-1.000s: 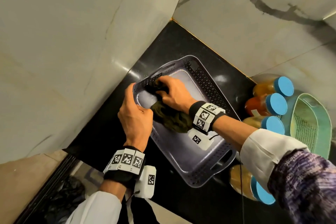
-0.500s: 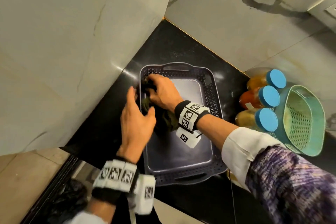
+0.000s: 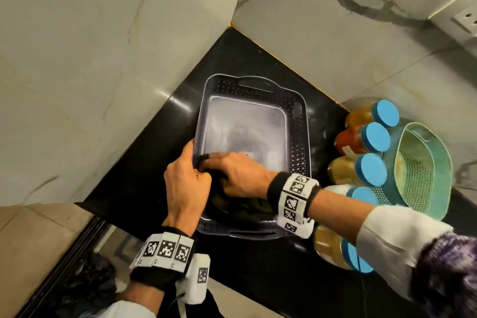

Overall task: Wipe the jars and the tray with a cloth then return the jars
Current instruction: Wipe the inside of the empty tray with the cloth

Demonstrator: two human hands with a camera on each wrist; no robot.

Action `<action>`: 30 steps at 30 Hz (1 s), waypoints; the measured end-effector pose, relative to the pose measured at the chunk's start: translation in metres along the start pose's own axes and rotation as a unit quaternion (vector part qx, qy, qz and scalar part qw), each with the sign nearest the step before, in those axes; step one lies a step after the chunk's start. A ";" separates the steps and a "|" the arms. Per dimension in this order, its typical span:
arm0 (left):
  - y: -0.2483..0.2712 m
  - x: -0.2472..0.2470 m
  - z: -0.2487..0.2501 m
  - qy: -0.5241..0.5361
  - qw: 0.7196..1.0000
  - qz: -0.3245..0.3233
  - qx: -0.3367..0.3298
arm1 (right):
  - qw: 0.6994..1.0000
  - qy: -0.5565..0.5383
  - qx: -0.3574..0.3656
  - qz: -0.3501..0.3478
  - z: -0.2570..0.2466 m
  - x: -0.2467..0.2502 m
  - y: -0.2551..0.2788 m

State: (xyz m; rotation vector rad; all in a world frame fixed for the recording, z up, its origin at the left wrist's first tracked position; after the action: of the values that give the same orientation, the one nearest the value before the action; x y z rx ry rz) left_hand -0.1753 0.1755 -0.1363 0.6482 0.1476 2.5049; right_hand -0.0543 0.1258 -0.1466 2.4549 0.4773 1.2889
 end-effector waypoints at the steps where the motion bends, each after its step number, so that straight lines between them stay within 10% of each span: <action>1: 0.000 -0.001 0.002 -0.008 1.000 -0.007 -0.003 | 1.000 0.017 0.005 -0.003 -0.003 -0.004 0.003; 12: 0.002 -0.003 0.001 -0.017 1.000 -0.014 -0.001 | 0.947 -0.046 -0.204 0.244 0.095 0.094 -0.047; 18: -0.001 -0.006 -0.001 -0.026 1.000 0.008 0.007 | 0.999 -0.014 0.006 -0.028 -0.001 0.010 0.006; 21: 0.001 -0.005 0.006 -0.018 1.000 0.005 0.001 | 0.998 0.032 0.013 -0.055 -0.003 -0.010 0.024; 30: -0.004 -0.008 0.005 -0.039 0.999 -0.017 -0.005 | 0.916 -0.065 -0.330 0.217 0.160 0.097 0.015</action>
State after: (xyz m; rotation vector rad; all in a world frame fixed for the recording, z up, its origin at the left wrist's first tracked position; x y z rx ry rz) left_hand -0.1653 0.1749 -0.1360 0.7322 0.1157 2.4423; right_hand 0.1331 0.1341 -0.1559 2.0773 -0.5011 1.1659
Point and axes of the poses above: each hand's wrist, its own y-axis away from the middle knuckle, its own x-axis out of the back of the hand, z = x × y, the point moved 6 cm from there along -y, towards the middle knuckle, and after that the axes turned 4 degrees about -z, right-handed, at the moved point
